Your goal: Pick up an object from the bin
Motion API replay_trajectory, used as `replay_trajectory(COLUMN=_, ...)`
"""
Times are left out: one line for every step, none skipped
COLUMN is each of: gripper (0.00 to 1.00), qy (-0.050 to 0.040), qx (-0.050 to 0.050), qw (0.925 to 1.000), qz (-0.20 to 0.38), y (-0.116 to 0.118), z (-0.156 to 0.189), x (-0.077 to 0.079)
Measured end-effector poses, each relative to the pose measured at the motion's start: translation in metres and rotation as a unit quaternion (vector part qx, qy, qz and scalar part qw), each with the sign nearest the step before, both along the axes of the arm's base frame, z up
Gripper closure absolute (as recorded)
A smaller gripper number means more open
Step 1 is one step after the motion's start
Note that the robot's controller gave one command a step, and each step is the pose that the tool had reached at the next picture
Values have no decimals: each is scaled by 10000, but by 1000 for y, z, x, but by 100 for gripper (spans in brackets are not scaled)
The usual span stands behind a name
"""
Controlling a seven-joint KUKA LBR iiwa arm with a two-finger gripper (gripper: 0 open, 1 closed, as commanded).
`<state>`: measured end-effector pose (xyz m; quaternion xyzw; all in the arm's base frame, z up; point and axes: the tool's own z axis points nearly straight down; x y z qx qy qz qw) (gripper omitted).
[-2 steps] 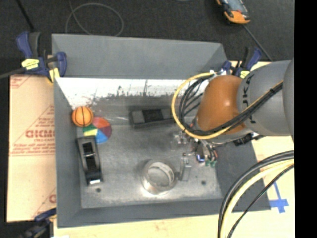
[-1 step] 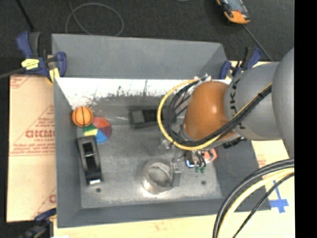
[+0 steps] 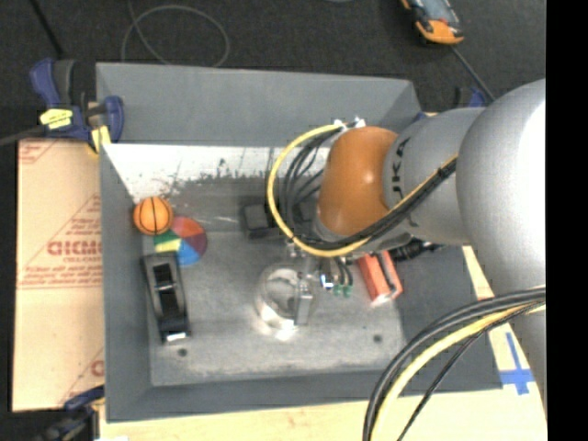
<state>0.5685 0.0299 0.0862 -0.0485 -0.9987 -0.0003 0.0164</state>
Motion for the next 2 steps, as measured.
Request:
replay_trajectory(gripper=100, qy=-276, qx=-7, qw=9973, qz=677, y=21, z=-13, x=-48)
replay_trajectory(gripper=100, qy=-276, qx=-8, qw=9973, qz=677, y=21, z=-13, x=-48)
